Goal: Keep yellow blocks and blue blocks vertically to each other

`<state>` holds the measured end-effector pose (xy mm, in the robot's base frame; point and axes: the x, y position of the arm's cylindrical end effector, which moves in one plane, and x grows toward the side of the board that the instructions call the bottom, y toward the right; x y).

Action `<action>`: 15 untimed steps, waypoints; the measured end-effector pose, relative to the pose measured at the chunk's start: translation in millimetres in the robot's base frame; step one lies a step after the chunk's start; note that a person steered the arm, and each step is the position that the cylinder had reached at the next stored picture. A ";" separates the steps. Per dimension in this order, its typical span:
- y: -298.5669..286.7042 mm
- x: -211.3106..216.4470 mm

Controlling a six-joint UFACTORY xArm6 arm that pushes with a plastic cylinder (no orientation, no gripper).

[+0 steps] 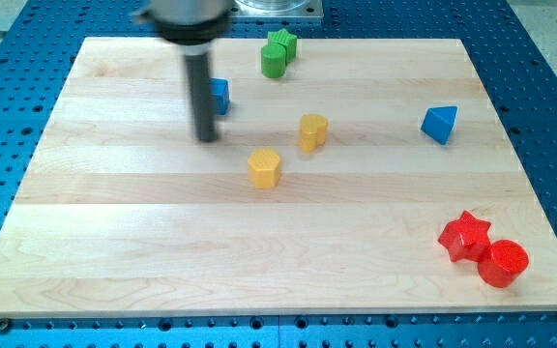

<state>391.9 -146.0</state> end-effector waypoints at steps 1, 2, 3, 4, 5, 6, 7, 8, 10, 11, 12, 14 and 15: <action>-14.6 -72.3; 42.1 -85.5; 114.6 -35.2; 203.5 -43.2; 224.3 -18.3; 184.9 16.9; 128.2 65.6; 103.6 79.6; 44.9 95.3; 70.4 115.4; -1.2 107.2; -75.1 115.3; -100.0 129.7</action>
<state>521.6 -246.0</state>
